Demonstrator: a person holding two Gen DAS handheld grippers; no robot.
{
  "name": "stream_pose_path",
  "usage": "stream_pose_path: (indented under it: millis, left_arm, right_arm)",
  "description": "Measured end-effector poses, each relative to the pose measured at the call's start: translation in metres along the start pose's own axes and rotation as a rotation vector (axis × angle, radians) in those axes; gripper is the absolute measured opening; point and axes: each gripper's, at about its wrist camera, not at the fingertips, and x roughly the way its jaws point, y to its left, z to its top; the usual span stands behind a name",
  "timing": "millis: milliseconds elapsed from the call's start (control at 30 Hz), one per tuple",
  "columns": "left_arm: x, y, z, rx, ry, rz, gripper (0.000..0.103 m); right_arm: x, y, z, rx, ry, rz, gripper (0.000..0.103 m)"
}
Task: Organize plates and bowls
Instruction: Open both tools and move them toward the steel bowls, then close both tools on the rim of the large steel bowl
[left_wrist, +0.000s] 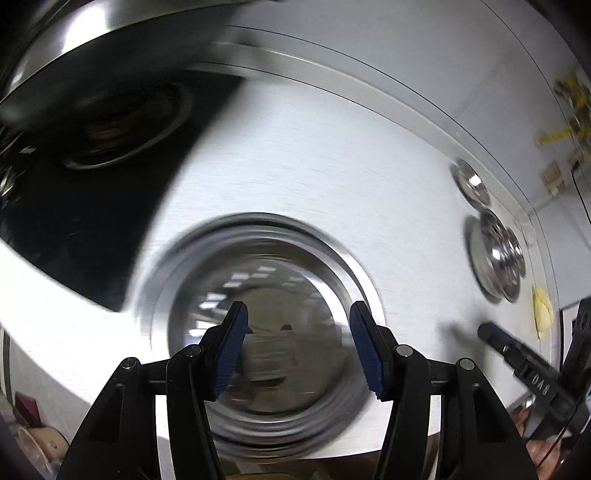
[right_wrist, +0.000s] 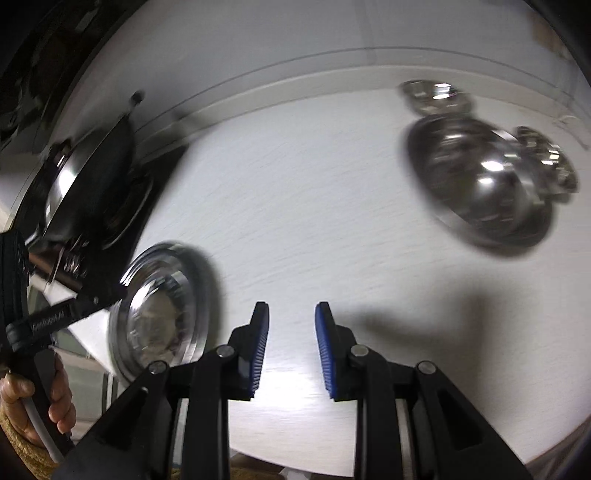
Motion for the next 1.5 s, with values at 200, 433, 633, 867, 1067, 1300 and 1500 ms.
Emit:
stream_pose_path:
  millis: [200, 433, 633, 867, 1067, 1300, 1500]
  left_arm:
    - [0.027, -0.097, 0.013, 0.126, 0.038, -0.061, 0.054]
    - [0.081, -0.202, 0.053, 0.214, 0.071, -0.109, 0.067]
    - [0.135, -0.247, 0.086, 0.224, 0.111, -0.097, 0.067]
    - [0.174, -0.267, 0.094, 0.236, 0.164, -0.121, 0.061]
    - [0.197, -0.268, 0.096, 0.204, 0.24, -0.181, 0.008]
    - [0.158, -0.256, 0.091, 0.179, 0.21, -0.236, 0.008]
    - [0.08, -0.234, 0.071, 0.173, 0.154, -0.315, 0.008]
  right_arm:
    - [-0.041, -0.102, 0.019, 0.147, -0.089, -0.077, 0.025]
    - [-0.054, -0.204, 0.045, 0.292, -0.113, -0.158, 0.028]
    - [-0.022, -0.233, 0.072, 0.313, -0.062, -0.105, 0.029]
    - [0.013, -0.24, 0.089, 0.32, -0.019, -0.077, 0.029]
    - [0.019, -0.234, 0.094, 0.301, -0.037, -0.089, 0.015]
    - [-0.015, -0.214, 0.09, 0.268, -0.099, -0.049, 0.011]
    - [-0.077, -0.175, 0.067, 0.209, -0.169, -0.003, 0.011]
